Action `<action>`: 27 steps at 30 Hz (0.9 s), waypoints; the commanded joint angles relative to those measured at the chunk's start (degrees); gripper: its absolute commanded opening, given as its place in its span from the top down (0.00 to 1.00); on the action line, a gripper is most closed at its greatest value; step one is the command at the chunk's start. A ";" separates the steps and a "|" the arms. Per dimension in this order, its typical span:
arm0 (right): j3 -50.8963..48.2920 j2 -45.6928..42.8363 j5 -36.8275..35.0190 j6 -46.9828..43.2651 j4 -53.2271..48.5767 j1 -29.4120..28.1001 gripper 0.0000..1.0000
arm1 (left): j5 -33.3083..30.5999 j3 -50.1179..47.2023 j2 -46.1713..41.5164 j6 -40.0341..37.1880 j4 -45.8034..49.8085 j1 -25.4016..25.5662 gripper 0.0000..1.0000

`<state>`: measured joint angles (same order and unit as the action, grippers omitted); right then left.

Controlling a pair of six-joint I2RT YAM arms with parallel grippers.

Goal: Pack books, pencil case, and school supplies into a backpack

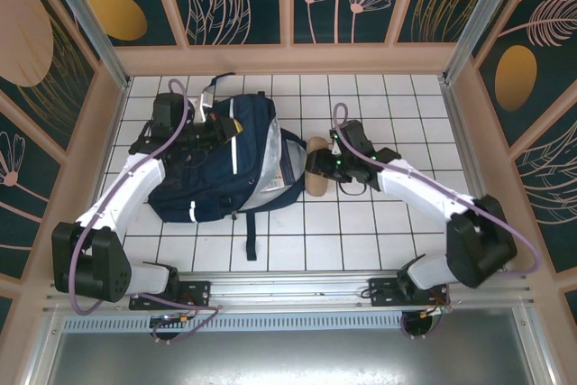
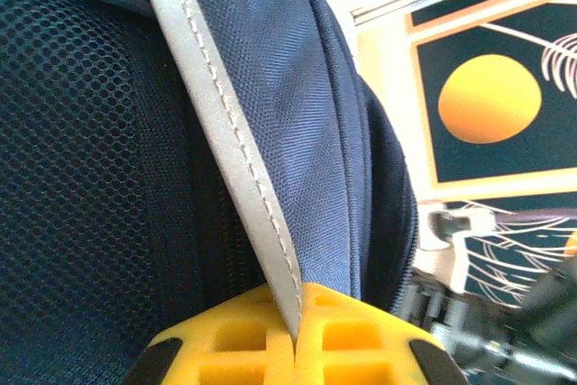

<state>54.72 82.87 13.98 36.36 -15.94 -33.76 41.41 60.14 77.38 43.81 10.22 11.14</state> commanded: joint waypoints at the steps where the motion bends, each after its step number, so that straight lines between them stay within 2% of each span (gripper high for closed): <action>1: 3.95 6.59 13.46 0.75 16.06 0.01 0.51 | 5.67 5.63 -1.02 1.27 -2.33 -0.11 1.00; 4: 6.42 13.13 20.51 5.26 26.58 -0.28 0.51 | 6.16 7.91 -1.36 0.86 -0.54 -0.06 1.00; 8: 10.88 18.95 24.79 10.05 36.23 -2.58 0.52 | 5.19 9.56 -1.45 -1.24 2.67 -0.06 1.00; 14: 22.29 27.77 25.34 9.83 34.32 -10.29 0.51 | 5.11 9.77 -1.40 -1.68 2.30 -0.30 1.00; 22: 41.70 48.77 35.50 19.09 35.97 -14.65 0.45 | 3.34 13.99 1.82 -3.72 2.80 -0.32 1.00; 27: 49.13 55.05 32.65 22.59 35.56 -16.49 0.43 | 3.69 16.65 3.85 -3.56 3.10 -0.33 1.00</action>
<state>100.12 134.47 45.82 55.27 18.26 -45.89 38.24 71.37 82.13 41.71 20.16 9.13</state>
